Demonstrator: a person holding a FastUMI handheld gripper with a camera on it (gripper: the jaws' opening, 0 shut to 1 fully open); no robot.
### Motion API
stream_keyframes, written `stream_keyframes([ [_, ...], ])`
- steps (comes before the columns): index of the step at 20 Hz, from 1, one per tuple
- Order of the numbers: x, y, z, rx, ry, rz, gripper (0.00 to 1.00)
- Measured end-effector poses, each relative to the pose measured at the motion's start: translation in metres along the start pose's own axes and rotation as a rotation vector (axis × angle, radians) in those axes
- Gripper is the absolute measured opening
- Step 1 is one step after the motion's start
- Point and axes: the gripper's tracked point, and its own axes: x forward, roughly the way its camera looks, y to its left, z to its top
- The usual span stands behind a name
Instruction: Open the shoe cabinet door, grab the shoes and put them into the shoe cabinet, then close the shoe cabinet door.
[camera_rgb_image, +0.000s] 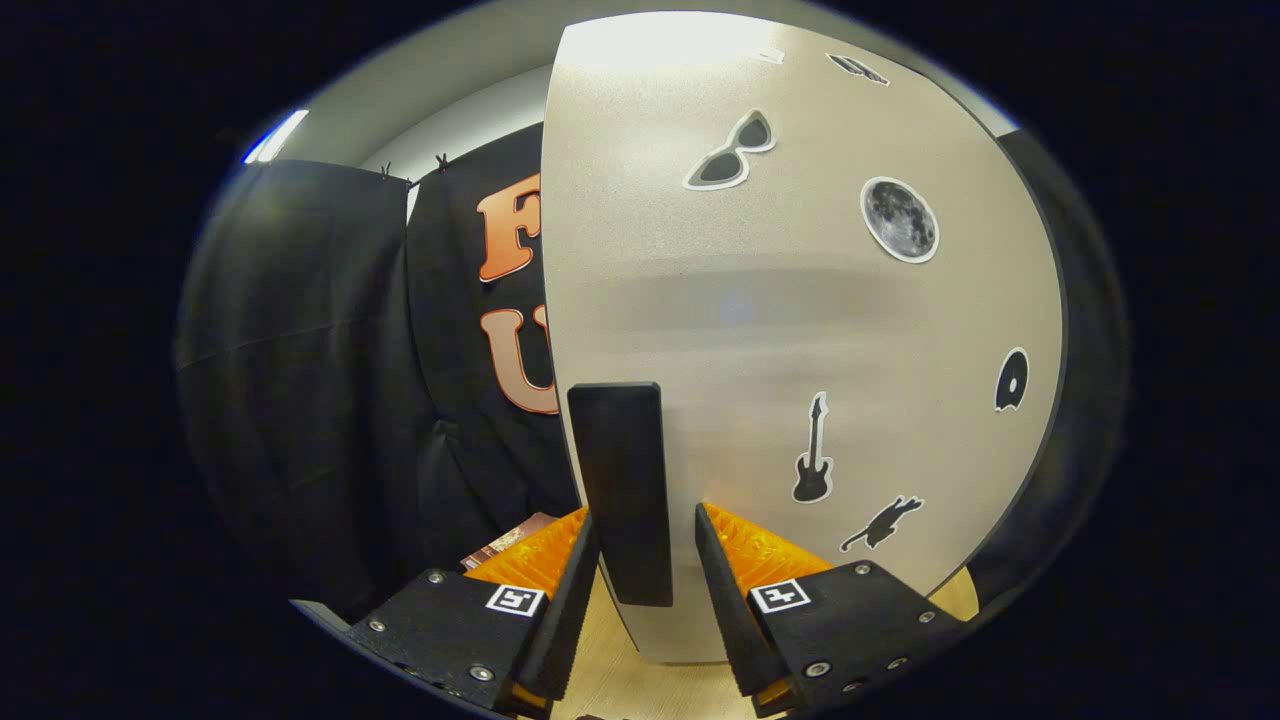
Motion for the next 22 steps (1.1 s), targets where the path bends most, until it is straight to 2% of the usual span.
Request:
stream_keyframes([
  [8,0.026,0.002,0.001,0.005,-0.013,0.008,0.61],
  [18,0.027,-0.001,0.001,-0.05,-0.042,-0.01,0.64],
  [22,0.025,0.002,0.0,-0.027,-0.025,-0.015,0.65],
])
